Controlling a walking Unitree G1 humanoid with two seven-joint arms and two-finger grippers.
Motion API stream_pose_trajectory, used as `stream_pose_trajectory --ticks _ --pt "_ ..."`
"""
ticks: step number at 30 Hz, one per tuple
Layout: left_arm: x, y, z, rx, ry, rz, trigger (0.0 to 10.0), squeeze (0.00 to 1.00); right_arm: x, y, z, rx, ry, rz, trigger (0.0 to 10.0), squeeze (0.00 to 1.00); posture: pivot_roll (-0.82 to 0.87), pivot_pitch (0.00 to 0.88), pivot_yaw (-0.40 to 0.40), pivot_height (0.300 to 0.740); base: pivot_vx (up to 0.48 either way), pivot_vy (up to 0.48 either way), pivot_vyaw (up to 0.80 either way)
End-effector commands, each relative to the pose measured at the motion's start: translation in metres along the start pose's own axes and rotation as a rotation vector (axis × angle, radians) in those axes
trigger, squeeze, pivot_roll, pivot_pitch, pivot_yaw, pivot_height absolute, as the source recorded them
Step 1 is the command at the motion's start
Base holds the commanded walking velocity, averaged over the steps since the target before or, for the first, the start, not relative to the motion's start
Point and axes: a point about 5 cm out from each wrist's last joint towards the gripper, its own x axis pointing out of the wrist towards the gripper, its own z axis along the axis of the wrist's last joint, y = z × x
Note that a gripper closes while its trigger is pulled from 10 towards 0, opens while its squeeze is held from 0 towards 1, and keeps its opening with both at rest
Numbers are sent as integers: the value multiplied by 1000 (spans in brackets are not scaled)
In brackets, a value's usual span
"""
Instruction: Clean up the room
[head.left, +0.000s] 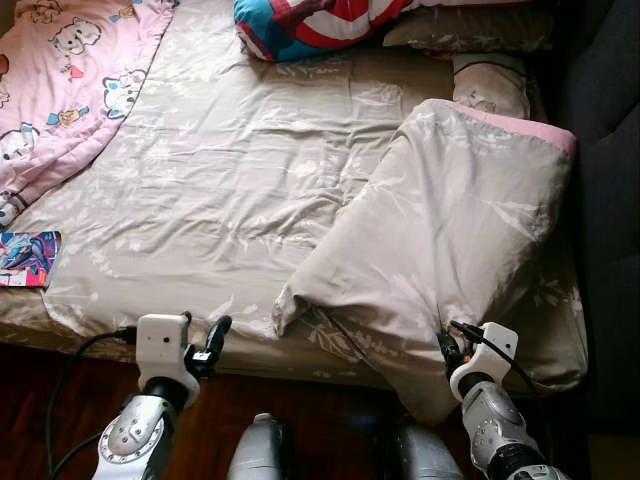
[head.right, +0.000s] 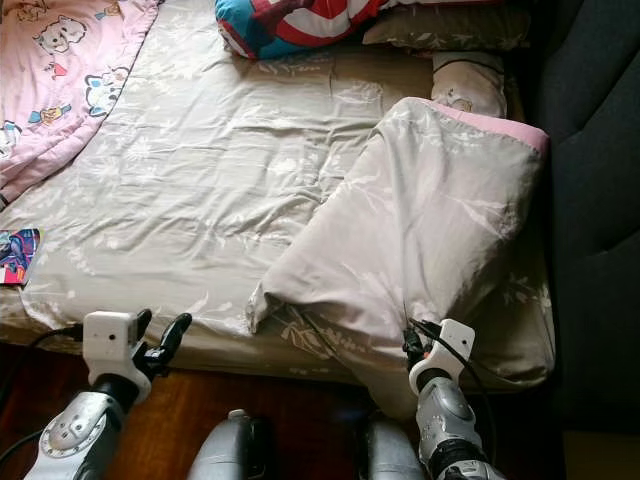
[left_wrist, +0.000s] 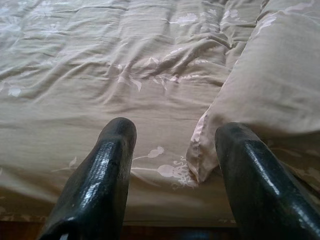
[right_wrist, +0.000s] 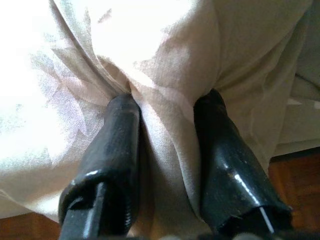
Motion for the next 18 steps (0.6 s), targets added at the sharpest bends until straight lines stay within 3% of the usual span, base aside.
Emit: stream_pose_trajectory --ticks 1,5,11,18 --pt "-1 5 -10 4 33 22 10000 0 -6 -4 -25 -11 115 -32 0 0 55 282 95 675 0 0 0" --pt "4 4 -11 0 28 20 10000 0 -5 -8 -20 -23 106 -49 0 0 43 267 89 675 0 0 0" --pt "13 3 -12 -2 16 24 10000 0 -3 -28 4 -72 36 -141 0 0 12 236 73 675 0 0 0" --pt "18 1 -15 -21 6 30 10000 0 -11 -82 64 -128 -142 -365 0 0 -25 221 62 675 0 0 0"
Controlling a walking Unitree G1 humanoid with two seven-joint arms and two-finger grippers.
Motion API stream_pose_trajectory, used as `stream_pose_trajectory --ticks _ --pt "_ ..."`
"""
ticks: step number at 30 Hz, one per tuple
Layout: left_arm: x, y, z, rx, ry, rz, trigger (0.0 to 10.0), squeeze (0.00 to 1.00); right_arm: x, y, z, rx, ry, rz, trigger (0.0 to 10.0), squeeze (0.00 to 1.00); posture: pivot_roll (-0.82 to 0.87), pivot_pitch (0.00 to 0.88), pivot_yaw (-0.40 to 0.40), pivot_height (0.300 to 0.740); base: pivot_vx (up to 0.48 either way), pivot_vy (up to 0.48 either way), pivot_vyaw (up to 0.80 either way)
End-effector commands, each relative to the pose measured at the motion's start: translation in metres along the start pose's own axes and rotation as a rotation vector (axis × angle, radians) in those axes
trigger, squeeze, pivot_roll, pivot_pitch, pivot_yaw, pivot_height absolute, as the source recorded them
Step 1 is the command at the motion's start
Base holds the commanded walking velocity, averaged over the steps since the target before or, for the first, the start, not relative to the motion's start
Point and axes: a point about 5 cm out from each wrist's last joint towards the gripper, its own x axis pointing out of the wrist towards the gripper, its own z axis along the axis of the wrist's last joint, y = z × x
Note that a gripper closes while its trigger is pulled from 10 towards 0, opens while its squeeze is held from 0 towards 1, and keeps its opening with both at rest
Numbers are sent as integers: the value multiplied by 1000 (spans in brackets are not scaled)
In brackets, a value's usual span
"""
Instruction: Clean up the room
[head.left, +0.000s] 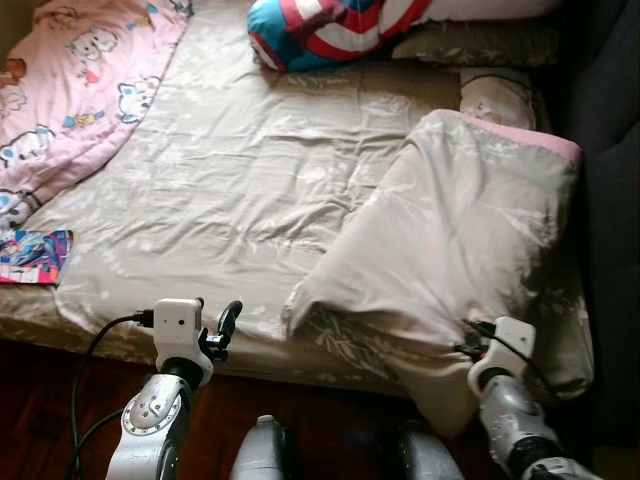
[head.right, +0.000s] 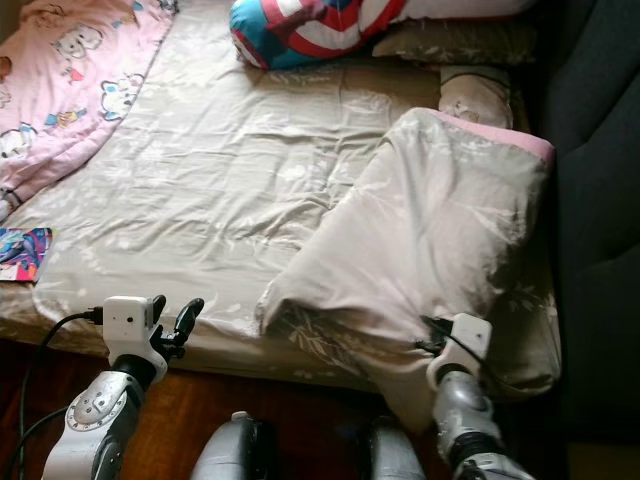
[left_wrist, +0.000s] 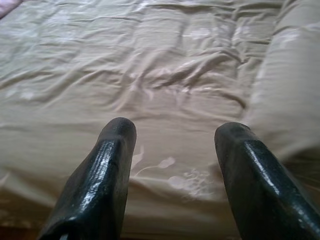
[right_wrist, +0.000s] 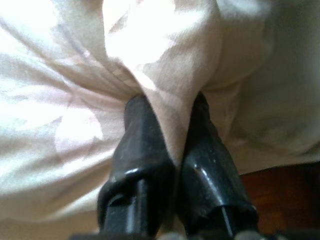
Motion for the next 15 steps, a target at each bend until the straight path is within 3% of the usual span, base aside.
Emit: stream_pose_trajectory --ticks 1,7,12,15 --pt "-4 5 -8 7 29 21 10000 0 0 -34 18 15 -64 -146 0 0 -25 221 62 675 0 0 0" --pt "-5 4 -13 7 30 16 10000 0 -2 -84 83 -43 -233 -330 0 0 -39 195 62 675 0 0 0" --pt "-6 7 -14 11 30 17 10000 0 -9 -108 122 -97 -323 -431 0 0 -41 183 66 675 0 0 0" --pt "-7 6 -15 14 33 14 10000 0 -10 -112 126 -97 -311 -451 0 0 -41 181 67 675 0 0 0"
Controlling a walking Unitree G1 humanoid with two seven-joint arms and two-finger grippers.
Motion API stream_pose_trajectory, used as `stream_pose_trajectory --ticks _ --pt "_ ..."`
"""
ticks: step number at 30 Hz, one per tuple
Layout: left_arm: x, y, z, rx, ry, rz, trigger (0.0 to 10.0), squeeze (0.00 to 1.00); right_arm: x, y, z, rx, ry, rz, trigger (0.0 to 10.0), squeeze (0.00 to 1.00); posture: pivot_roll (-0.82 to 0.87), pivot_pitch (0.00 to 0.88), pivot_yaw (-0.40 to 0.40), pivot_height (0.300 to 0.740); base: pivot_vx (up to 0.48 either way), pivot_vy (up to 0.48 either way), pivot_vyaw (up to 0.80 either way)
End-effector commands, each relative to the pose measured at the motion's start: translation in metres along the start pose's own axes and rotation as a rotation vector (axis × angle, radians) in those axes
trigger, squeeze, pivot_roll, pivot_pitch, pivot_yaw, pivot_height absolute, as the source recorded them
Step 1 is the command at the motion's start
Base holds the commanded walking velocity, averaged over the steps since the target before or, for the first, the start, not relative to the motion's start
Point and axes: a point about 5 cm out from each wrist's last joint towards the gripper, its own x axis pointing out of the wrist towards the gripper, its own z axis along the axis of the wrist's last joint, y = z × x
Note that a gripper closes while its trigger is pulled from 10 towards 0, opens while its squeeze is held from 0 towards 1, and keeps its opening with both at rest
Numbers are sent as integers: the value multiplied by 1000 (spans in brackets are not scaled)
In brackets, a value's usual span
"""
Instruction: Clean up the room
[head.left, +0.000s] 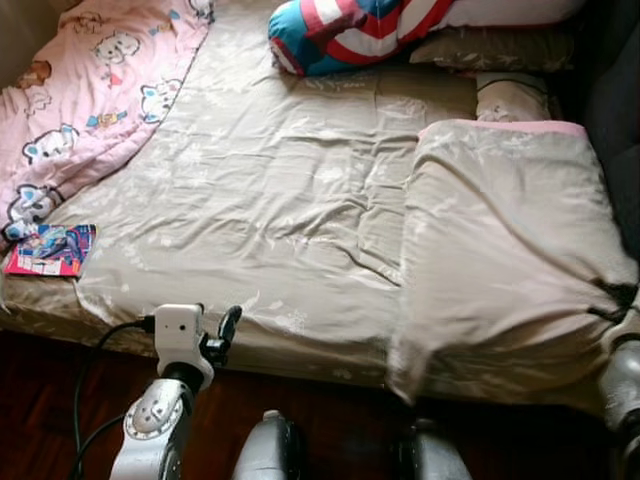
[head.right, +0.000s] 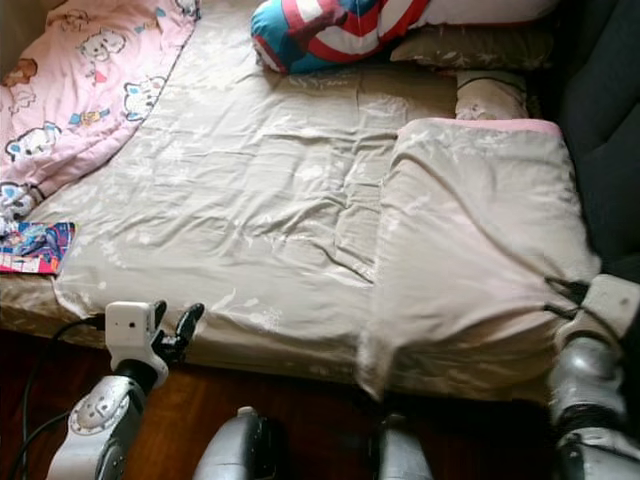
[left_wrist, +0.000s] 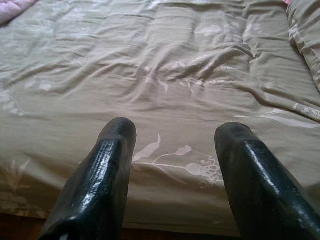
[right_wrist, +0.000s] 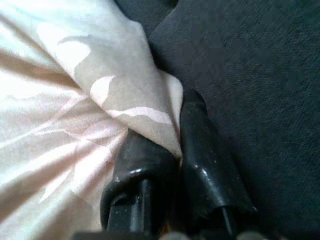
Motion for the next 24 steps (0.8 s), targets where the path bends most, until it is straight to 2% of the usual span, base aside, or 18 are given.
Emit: stream_pose_trajectory --ticks 1,5,7,10,11,12,13,14,16,17,18,22,23,24 --pt "-6 3 -9 14 36 5 10000 0 4 -10 14 3 -31 -53 10000 0 -40 179 69 675 0 0 0" --pt "-7 1 -11 14 44 -4 10000 0 0 4 1 -19 12 7 10000 0 -39 178 72 675 0 0 0" --pt "-7 -1 -12 14 48 -10 10000 0 -6 17 -17 -8 63 60 10000 0 -30 175 74 675 0 0 0" --pt "-7 -1 -13 15 49 -9 10000 0 -9 22 -25 -2 82 75 10000 0 -26 173 74 675 0 0 0" --pt "-8 0 -13 16 51 -9 10000 0 -11 25 -29 -6 97 86 10000 824 -25 173 74 675 0 0 0" --pt "-8 0 -13 17 52 -9 10000 0 -12 27 -32 -9 106 93 10000 824 -25 173 74 675 0 0 0" --pt "-8 1 -14 17 53 -9 10000 0 -13 29 -34 2 116 105 10000 1000 -25 173 73 675 0 0 0" --pt "-8 2 -13 18 54 -8 10000 0 -16 37 -37 27 115 141 10000 1000 -23 174 72 675 0 0 0" --pt "-8 2 -13 17 54 -6 10000 0 -17 42 -36 35 107 166 10000 1000 -22 174 72 675 0 0 0" --pt "-7 2 -13 13 53 -3 10000 0 -18 45 -34 42 83 188 10000 878 -22 176 72 675 0 0 0" --pt "-7 2 -14 5 54 2 10000 0 -19 52 -30 54 47 231 10000 0 -24 177 71 675 0 0 0" --pt "-6 2 -19 -36 61 31 10000 0 -26 71 -26 84 -10 329 10000 0 -38 174 62 675 0 0 0" --pt "-6 2 -21 -63 62 51 10000 0 -32 82 -29 62 -18 391 10000 0 -49 173 53 675 0 0 0" --pt "-6 2 -21 -63 62 51 10000 0 -32 82 -29 62 -18 391 10000 0 -49 173 53 675 0 0 0"
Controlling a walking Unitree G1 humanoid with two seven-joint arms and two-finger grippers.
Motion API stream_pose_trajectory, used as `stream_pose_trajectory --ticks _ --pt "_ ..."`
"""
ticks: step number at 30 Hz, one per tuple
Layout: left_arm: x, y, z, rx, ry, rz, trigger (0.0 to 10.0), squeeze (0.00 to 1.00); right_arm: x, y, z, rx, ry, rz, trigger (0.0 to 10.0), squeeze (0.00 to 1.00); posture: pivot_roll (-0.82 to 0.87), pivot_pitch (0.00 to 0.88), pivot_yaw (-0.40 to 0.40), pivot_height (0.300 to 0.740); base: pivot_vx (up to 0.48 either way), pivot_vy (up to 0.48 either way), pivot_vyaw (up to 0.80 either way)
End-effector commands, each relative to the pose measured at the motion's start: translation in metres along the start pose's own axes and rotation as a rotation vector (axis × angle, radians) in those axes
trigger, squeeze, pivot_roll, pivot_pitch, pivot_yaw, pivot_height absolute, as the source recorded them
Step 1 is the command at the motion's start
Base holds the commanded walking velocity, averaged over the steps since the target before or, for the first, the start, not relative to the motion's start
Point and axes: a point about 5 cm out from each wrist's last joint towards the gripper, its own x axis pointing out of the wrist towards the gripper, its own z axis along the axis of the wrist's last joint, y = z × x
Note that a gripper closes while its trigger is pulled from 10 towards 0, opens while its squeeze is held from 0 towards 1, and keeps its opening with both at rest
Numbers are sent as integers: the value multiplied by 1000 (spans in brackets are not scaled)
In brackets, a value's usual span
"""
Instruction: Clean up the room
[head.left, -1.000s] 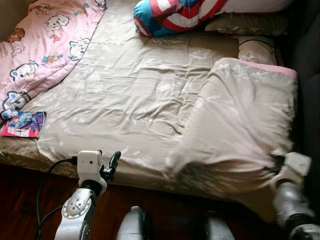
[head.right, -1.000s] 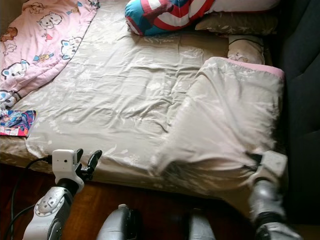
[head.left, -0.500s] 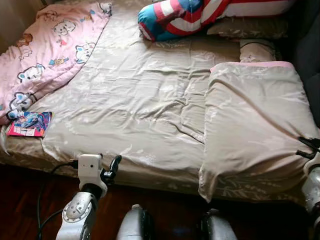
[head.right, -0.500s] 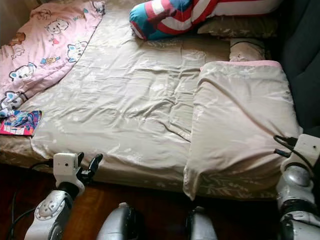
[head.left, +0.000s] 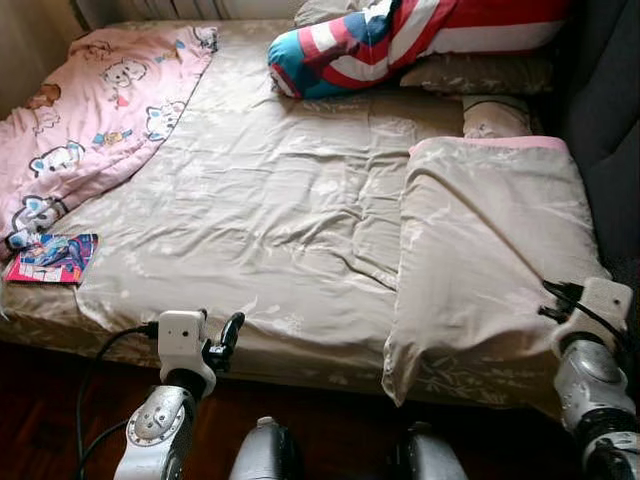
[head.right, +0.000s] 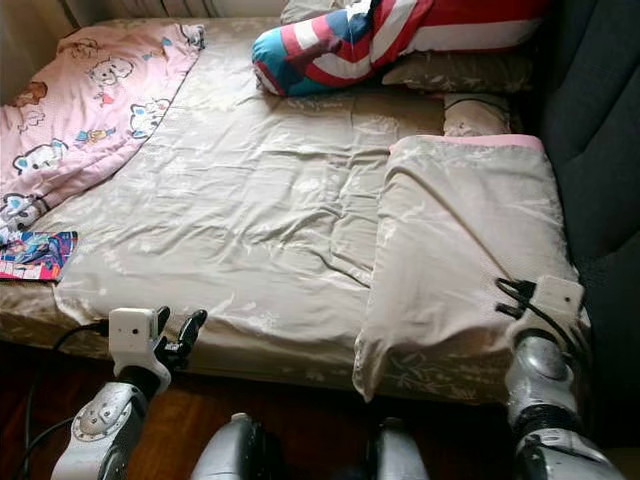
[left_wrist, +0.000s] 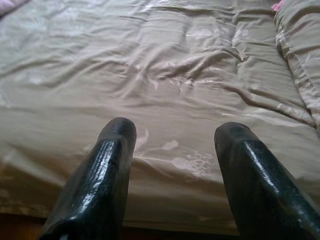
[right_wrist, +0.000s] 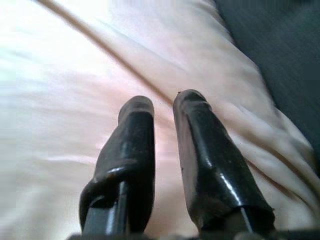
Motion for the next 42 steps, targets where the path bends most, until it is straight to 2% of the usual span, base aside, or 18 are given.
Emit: stream_pose_trajectory --ticks 1,3,4,5,6,7,11,14,18,23,31,33,35,37,39,40,41,42 --pt "-2 7 -8 -36 19 53 10000 0 -6 13 -11 -10 6 80 10000 0 -51 171 46 675 0 0 0" --pt "-1 6 -9 -46 22 61 10000 0 -8 20 -14 4 8 113 10000 0 -51 171 44 675 0 0 0" --pt "-1 7 -14 -49 32 70 10000 0 -14 32 -26 7 19 186 10000 0 -55 167 36 675 0 0 0" --pt "0 7 -15 -49 36 74 10000 0 -17 36 -31 2 28 209 10000 0 -56 165 36 675 0 0 0" --pt "0 8 -17 -48 41 81 10000 0 -20 38 -38 -13 52 220 10000 0 -56 165 36 675 0 0 0" --pt "0 9 -21 -50 50 92 10000 0 -25 40 -53 -46 122 217 10000 0 -61 156 37 675 0 0 0" --pt "-4 16 -40 -22 125 97 10000 0 -44 50 -88 0 231 229 10000 0 -44 143 39 700 0 0 0" --pt "-8 23 -57 0 188 119 10000 0 -57 56 -108 -10 316 248 10000 0 -52 135 36 720 0 0 0" --pt "-14 24 -75 -1 266 124 10000 0 -69 62 -124 -28 378 290 10000 0 -41 128 33 740 0 0 0" --pt "-23 24 -100 -2 369 127 10000 0 -79 54 -138 -48 436 268 10000 0 -37 124 32 740 0 0 0" --pt "-39 29 -127 -8 532 167 10000 0 -92 44 -154 -60 524 268 10000 0 -35 126 22 740 0 0 0" --pt "-46 30 -136 9 600 175 10000 0 -97 39 -160 -17 555 227 10000 0 -43 120 21 740 0 0 0" --pt "-55 32 -144 24 673 185 10000 0 -105 31 -169 -20 607 181 10000 0 -52 120 21 740 0 0 0" --pt "-57 32 -147 42 708 170 10000 0 -112 18 -176 -29 648 122 10000 0 -49 114 22 740 0 0 0" --pt "-56 31 -147 42 704 164 10000 0 -113 12 -177 3 649 85 10000 0 -54 116 26 740 0 0 0" --pt "-55 31 -146 37 696 159 10000 0 -112 11 -176 22 638 85 10000 39 -55 122 26 740 0 0 0" --pt "-53 29 -145 36 686 148 10000 0 -111 9 -174 8 616 94 10000 1000 -54 120 26 740 0 0 0" --pt "-53 29 -145 36 686 148 10000 0 -111 9 -174 8 616 94 10000 1000 -54 120 26 740 0 0 0"
